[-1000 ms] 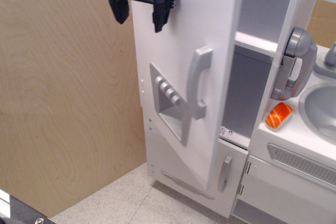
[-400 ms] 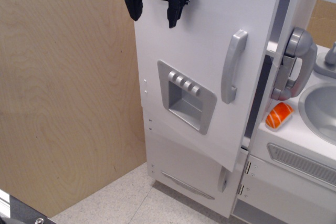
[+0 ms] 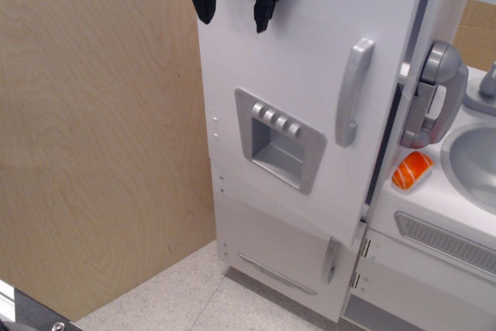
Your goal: Close fridge
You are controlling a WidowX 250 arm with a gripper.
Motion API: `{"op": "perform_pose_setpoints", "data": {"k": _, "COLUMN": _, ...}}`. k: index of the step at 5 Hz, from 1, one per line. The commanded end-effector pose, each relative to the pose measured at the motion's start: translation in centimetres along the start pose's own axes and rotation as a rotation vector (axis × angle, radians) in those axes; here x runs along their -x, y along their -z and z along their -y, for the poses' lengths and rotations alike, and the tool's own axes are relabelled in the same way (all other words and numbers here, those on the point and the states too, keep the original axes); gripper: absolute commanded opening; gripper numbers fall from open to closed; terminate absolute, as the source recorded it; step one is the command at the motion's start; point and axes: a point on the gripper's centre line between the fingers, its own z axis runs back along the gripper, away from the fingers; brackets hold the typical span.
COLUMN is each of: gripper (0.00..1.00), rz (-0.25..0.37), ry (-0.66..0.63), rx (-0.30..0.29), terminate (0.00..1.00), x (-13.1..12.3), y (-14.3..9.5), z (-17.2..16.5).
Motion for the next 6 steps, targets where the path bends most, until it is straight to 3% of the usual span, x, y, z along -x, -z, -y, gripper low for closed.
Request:
{"op": "perform_pose_setpoints", "data": {"k": 1, "gripper": 1.0, "rz": 0.047, "ry": -0.017, "rx": 0.007, "terminate": 0.0, "x": -1.7, "y": -1.7, "z": 0.5}}
{"op": "perform_pose_setpoints", "data": {"k": 2, "gripper": 1.0, "rz": 0.045, "ry": -0.019, "rx": 0.006, "terminate": 0.0, "x": -1.8, "y": -1.5, "z": 0.5}}
{"op": "perform_pose_setpoints", "data": {"k": 5, "gripper": 1.0, "rz": -0.014, "ry": 0.091, "rx": 0.054, "terminate": 0.0, "x": 6.9, "y": -4.1, "z": -2.8}}
{"op": "perform_pose_setpoints", "data": {"k": 6, "gripper": 1.0, "rz": -0.007, "ry": 0.111, "rx": 0.046, "terminate": 0.0, "x": 8.8, "y": -4.5, "z": -4.0}}
